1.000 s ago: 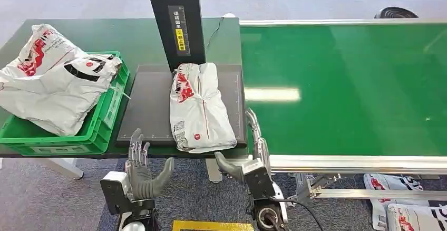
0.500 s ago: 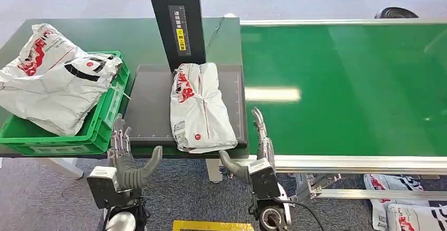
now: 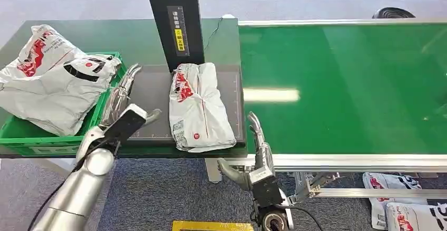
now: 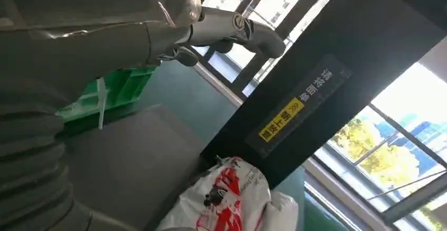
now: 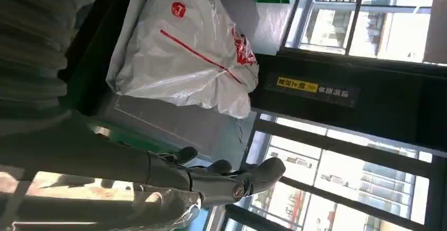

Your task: Moved the parcel from conveyor to table for the left to box.

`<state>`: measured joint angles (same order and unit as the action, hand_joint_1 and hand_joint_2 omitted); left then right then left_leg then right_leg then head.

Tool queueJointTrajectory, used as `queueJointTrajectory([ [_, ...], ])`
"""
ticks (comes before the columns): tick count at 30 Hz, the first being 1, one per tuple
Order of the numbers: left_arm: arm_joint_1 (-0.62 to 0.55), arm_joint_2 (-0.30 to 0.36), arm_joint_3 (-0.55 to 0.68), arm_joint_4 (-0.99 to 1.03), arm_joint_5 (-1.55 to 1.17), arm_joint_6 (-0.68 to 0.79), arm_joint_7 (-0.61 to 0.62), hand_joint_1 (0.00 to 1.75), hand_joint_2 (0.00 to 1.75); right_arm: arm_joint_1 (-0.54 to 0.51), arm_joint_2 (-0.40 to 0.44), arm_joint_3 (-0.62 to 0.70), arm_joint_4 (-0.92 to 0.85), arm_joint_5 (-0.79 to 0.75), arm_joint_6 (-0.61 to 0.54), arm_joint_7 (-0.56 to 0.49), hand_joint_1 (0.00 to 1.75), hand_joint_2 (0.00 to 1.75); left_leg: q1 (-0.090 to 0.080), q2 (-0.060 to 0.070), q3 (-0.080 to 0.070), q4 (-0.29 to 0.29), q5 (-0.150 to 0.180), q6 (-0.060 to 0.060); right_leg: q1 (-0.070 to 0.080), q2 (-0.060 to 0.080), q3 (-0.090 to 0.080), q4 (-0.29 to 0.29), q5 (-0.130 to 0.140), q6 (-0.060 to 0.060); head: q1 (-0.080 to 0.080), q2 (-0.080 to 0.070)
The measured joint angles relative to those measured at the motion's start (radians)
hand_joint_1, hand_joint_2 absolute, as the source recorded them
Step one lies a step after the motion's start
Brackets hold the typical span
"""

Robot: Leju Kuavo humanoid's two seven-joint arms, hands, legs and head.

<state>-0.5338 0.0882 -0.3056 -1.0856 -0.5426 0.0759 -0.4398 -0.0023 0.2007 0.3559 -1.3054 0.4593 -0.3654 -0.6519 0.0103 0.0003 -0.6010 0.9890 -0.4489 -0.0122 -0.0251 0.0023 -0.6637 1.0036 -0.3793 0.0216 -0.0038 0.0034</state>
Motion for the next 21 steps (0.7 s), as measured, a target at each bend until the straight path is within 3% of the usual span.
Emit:
queueJointTrajectory([
  [3,-0.111,0.043,-0.058,0.1,-0.06,-0.069,0.034,0.0,1.75,0.0,0.0,-0.002,0.0,-0.003,0.011,-0.006,0.0,1.75,0.0,-0.001,-0.002,0.001,0.001,0.001,0.0,0.0,-0.002,0.0,0.0,0.0,0.001,0.0],
  [6,-0.316,0.057,-0.142,0.286,-0.177,-0.116,0.06,0.0,1.75,0.002,0.0,-0.006,0.0,-0.008,0.018,-0.018,0.0,1.75,0.0,-0.002,-0.004,0.001,0.003,0.001,0.0,0.0,-0.003,0.0,0.002,0.001,0.0,0.0],
  [11,-0.549,0.006,-0.282,0.514,-0.285,-0.161,0.115,0.0,1.75,0.027,0.006,-0.017,-0.034,0.007,0.017,-0.018,0.0,1.75,-0.001,-0.001,-0.004,0.001,0.003,0.001,0.0,0.0,-0.003,0.0,0.003,0.001,0.0,0.0],
  [16,-0.619,-0.082,-0.353,0.637,-0.311,-0.18,0.184,0.0,1.75,0.045,0.017,-0.032,-0.077,0.024,0.021,-0.001,0.0,1.75,-0.001,-0.001,-0.005,0.001,0.002,0.001,-0.001,0.0,-0.003,0.0,0.002,0.001,0.0,0.0],
  [21,-0.636,-0.121,-0.377,0.688,-0.312,-0.18,0.189,0.0,1.75,0.05,0.021,-0.036,-0.094,0.027,0.022,0.003,0.0,1.75,0.0,0.0,-0.004,0.001,0.002,0.001,0.0,0.0,-0.004,0.0,0.002,0.001,0.0,0.0],
])
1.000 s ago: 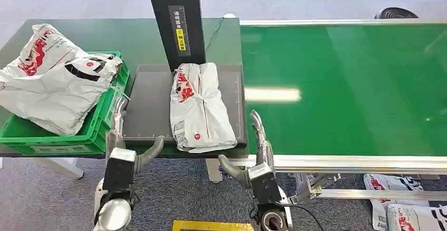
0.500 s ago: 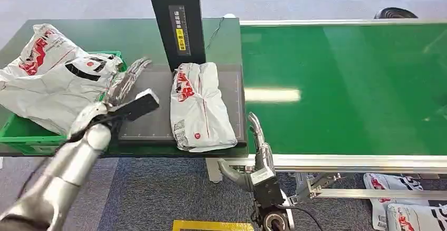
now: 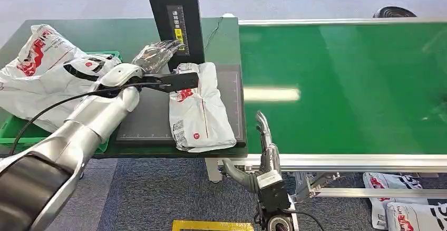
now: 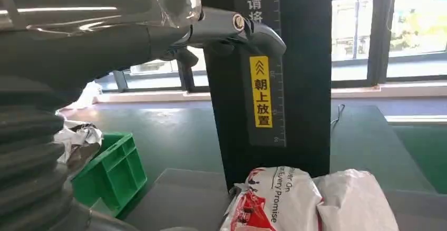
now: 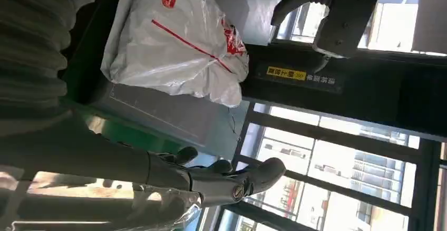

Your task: Moved the parcel from conveyor to table for the left to box.

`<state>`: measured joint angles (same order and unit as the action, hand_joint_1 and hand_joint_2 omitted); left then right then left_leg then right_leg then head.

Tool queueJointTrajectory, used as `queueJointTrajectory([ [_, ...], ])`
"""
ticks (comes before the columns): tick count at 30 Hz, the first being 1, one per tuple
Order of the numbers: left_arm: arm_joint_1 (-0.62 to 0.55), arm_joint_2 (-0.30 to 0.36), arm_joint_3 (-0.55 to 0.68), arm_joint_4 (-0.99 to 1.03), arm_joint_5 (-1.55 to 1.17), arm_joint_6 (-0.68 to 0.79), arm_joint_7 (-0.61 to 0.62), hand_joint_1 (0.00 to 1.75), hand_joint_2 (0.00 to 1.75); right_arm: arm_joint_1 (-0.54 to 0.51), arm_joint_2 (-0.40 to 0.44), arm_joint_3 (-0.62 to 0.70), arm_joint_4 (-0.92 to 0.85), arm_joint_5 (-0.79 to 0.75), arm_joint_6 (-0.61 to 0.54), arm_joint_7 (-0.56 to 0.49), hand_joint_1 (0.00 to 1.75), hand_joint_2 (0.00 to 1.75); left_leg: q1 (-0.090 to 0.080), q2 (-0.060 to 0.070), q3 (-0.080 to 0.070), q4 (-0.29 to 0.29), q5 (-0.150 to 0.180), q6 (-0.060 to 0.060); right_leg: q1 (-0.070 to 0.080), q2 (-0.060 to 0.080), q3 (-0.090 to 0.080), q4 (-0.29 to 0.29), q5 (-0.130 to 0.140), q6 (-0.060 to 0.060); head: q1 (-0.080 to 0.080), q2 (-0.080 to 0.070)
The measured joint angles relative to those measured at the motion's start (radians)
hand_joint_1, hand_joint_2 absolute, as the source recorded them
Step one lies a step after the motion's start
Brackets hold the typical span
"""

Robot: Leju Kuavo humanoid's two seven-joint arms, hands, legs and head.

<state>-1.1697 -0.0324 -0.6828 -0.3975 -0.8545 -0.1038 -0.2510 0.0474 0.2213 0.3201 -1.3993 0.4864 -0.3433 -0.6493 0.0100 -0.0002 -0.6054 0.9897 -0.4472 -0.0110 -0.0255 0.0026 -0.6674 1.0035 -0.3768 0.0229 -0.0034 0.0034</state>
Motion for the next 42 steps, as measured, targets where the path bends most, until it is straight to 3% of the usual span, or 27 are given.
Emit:
queueJointTrajectory([
  [11,0.015,-0.023,-0.012,0.06,-0.008,-0.009,0.007,0.0,1.75,-0.002,0.01,-0.007,-0.003,0.01,0.012,-0.002,0.0,1.75,0.0,-0.001,0.0,0.0,0.001,0.0,0.0,0.0,0.0,0.0,0.0,0.0,0.0,0.0],
  [15,0.038,-0.047,-0.08,0.072,-0.155,0.041,0.051,0.0,1.75,-0.007,0.013,-0.005,-0.003,0.003,0.011,-0.001,0.0,1.75,0.0,-0.001,-0.001,0.0,0.001,0.0,0.0,-0.001,0.0,0.0,0.0,0.0,0.0,0.0],
  [22,0.086,-0.08,-0.121,0.085,-0.171,0.071,0.071,0.0,1.75,-0.04,0.013,0.021,0.02,-0.014,0.013,0.002,0.0,1.75,0.0,-0.001,-0.001,0.0,0.0,0.0,0.0,0.0,0.0,0.0,0.0,0.0,0.0,0.0],
  [42,0.155,-0.07,-0.12,0.106,-0.163,0.084,0.074,0.0,1.75,-0.06,0.013,0.03,0.061,-0.027,0.016,0.002,0.0,1.75,0.0,-0.001,-0.001,0.0,0.0,0.0,0.0,-0.001,0.0,0.0,0.0,0.0,0.0,0.0],
])
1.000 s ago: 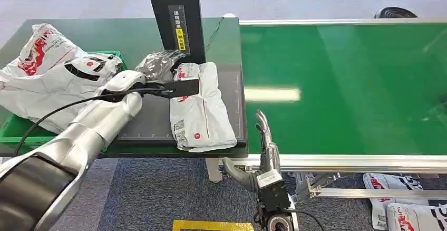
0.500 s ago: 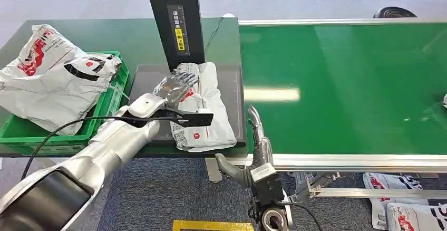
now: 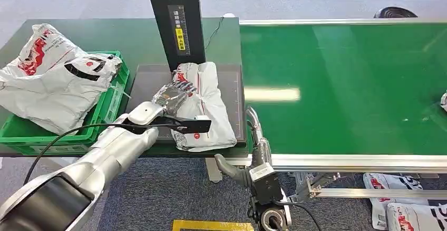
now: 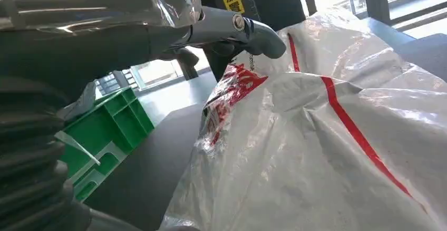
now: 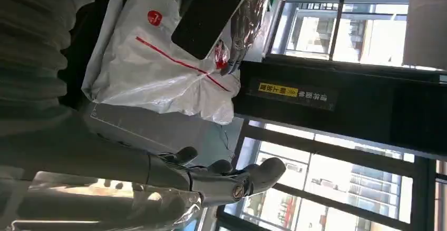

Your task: Moved the parcel from conveyor to table for the left to box.

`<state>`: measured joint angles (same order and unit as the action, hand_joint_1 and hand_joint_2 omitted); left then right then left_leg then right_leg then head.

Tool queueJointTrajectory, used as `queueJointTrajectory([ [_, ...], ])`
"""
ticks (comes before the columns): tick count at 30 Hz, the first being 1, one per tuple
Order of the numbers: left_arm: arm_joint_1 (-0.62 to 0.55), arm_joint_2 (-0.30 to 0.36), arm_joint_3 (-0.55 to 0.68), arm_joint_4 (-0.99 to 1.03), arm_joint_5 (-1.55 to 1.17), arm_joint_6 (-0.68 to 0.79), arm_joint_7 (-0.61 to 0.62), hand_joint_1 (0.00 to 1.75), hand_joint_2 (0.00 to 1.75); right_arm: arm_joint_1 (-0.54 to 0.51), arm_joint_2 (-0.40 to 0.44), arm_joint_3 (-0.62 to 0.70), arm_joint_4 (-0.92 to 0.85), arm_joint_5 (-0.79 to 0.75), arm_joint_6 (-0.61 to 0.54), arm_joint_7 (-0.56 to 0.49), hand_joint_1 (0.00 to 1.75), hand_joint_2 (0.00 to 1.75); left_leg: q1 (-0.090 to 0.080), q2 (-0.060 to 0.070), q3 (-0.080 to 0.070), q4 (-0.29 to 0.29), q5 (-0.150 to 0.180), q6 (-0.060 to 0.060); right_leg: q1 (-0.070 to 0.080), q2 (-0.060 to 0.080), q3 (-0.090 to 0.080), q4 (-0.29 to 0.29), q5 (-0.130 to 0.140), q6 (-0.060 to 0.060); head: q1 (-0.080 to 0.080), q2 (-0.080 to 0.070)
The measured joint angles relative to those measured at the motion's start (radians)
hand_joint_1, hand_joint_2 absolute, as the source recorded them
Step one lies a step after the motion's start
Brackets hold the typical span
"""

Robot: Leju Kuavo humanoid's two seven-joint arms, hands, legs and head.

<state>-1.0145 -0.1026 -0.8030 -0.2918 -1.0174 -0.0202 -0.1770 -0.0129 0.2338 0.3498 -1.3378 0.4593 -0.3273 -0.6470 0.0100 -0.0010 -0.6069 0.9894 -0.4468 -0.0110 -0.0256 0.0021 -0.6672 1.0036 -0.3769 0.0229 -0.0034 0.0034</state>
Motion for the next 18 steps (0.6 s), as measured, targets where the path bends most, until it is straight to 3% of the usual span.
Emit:
queueJointTrajectory([
  [6,0.045,0.026,0.052,0.0,0.029,0.059,0.014,0.0,1.75,-0.017,0.0,0.0,0.018,0.002,0.015,0.0,0.0,1.75,0.0,0.0,0.001,0.0,0.0,0.0,0.0,0.0,0.0,0.0,0.0,0.0,0.0,0.0],
  [7,0.05,0.026,0.062,0.0,0.039,0.064,0.014,0.12,1.75,-0.018,0.0,-0.001,0.018,0.003,0.014,0.0,0.0,1.75,0.0,0.0,0.001,0.0,0.0,0.0,0.0,0.0,0.0,0.0,0.0,0.0,0.0,0.0],
  [8,0.055,0.026,0.073,0.0,0.046,0.066,0.015,1.43,1.75,-0.019,0.0,-0.002,0.018,0.003,0.014,0.002,0.0,1.75,0.0,0.0,0.001,0.0,0.0,0.0,0.0,0.0,0.0,0.0,0.0,0.0,0.0,0.0],
  [9,0.06,0.026,0.085,0.0,0.05,0.067,0.016,1.66,1.75,-0.019,0.0,-0.002,0.018,0.004,0.013,0.003,0.0,1.75,0.0,0.0,0.001,0.0,0.0,0.0,0.0,0.0,0.0,0.0,0.0,0.0,0.0,0.0],
  [11,0.072,0.027,0.104,0.0,0.058,0.067,0.02,1.75,1.75,-0.018,0.0,-0.005,0.017,0.007,0.012,0.011,0.0,1.75,0.0,0.0,0.001,0.0,0.0,0.0,0.0,0.0,0.0,0.0,0.0,0.0,0.0,0.0],
  [18,0.118,0.034,0.162,0.002,0.063,0.086,0.021,1.75,1.75,-0.015,0.0,-0.013,0.004,0.019,0.009,0.021,0.0,1.75,0.0,0.0,0.001,0.0,0.0,0.0,0.0,0.0,0.0,0.0,0.0,0.0,0.0,0.0],
])
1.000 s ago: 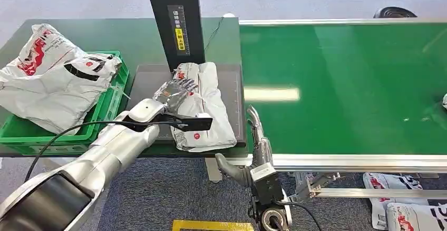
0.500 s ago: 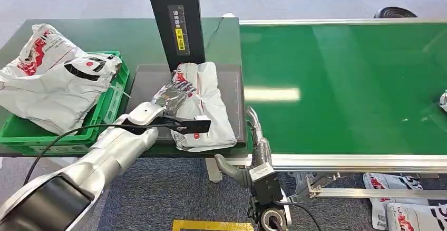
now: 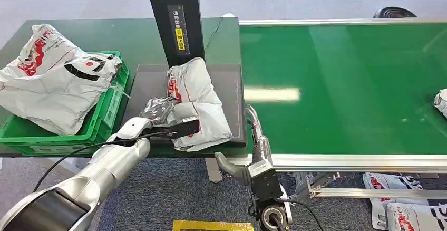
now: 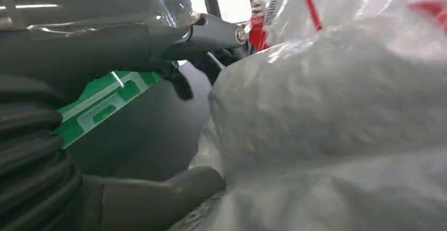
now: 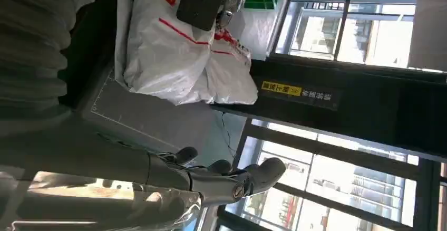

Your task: Moved the parcel from conveyor to table for the left to box.

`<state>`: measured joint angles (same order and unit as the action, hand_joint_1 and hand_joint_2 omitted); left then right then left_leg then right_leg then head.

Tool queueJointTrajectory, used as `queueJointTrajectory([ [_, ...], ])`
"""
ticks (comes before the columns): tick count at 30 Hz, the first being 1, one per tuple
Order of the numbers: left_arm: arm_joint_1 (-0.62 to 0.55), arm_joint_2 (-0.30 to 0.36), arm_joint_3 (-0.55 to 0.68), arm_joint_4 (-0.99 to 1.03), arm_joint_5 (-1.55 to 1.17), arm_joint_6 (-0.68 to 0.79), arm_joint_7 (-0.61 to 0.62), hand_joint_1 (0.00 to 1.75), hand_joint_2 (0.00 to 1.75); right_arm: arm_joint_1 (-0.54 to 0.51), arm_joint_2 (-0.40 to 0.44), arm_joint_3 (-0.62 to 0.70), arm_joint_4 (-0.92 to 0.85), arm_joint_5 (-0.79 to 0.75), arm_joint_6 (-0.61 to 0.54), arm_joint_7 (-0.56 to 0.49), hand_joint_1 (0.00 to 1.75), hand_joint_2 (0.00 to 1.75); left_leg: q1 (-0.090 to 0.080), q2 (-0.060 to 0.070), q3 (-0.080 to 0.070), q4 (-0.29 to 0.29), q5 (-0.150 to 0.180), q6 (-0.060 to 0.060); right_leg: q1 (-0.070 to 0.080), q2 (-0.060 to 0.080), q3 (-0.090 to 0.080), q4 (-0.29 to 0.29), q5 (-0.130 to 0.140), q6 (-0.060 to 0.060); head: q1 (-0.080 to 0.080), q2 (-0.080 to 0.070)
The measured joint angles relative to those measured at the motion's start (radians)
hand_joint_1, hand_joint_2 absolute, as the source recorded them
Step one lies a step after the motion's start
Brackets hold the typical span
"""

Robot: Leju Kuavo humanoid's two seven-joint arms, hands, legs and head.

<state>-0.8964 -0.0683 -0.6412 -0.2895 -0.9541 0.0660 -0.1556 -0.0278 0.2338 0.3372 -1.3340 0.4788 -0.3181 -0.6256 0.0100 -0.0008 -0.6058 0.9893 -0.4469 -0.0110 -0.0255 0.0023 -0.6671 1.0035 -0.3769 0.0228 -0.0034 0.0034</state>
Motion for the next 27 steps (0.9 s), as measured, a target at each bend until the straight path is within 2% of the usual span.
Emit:
queueJointTrajectory([
  [16,0.015,0.008,0.07,0.0,-0.021,0.01,-0.009,1.75,1.75,0.021,0.0,-0.015,-0.035,0.013,-0.003,0.008,0.0,1.75,0.0,0.0,0.0,0.0,0.0,0.0,0.0,0.0,0.0,0.0,0.0,0.0,0.0,0.0],
  [27,0.03,0.008,0.142,0.0,-0.029,0.094,-0.013,1.75,1.75,0.027,0.0,-0.015,-0.039,0.013,-0.006,0.008,0.0,1.75,0.0,0.0,0.001,0.0,0.0,0.0,0.0,0.0,0.0,0.0,0.0,0.0,0.0,0.0],
])
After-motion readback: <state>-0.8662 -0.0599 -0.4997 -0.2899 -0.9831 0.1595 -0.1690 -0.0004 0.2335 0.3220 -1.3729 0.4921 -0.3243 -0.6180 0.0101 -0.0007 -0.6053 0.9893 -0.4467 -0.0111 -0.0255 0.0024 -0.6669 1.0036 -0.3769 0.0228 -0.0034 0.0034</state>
